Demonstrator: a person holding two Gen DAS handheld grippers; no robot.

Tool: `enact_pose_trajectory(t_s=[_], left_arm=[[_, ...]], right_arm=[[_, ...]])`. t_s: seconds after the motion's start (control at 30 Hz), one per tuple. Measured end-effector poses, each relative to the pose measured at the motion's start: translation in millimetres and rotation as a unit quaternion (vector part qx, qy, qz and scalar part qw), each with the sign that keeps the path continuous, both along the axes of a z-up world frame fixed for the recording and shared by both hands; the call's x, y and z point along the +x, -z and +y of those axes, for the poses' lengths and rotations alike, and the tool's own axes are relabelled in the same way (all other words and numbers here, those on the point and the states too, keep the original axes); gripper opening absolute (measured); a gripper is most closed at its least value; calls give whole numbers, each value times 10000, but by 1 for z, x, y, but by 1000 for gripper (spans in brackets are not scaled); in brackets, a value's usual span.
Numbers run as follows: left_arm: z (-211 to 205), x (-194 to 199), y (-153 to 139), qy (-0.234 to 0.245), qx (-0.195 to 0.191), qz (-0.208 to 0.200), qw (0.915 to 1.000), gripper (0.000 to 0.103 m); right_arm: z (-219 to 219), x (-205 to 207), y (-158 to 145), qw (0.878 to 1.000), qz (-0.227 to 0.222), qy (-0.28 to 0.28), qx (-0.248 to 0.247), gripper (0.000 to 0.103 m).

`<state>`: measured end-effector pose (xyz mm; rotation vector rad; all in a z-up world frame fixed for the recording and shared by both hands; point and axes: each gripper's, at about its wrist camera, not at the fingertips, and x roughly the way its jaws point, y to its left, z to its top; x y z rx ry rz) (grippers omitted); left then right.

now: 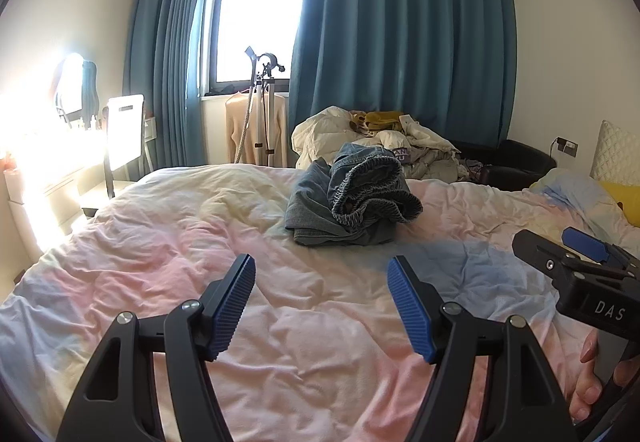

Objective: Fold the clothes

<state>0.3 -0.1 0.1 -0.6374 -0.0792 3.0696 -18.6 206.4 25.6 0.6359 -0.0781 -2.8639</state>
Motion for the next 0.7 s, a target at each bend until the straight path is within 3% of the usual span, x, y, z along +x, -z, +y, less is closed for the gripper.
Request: enact_pose_trajectory(t_s=[0.7], left_arm=[[3,3,-1,29,17,58,10000,71]], right_arm=[[-1,1,-2,10000,26,-6,20,103]])
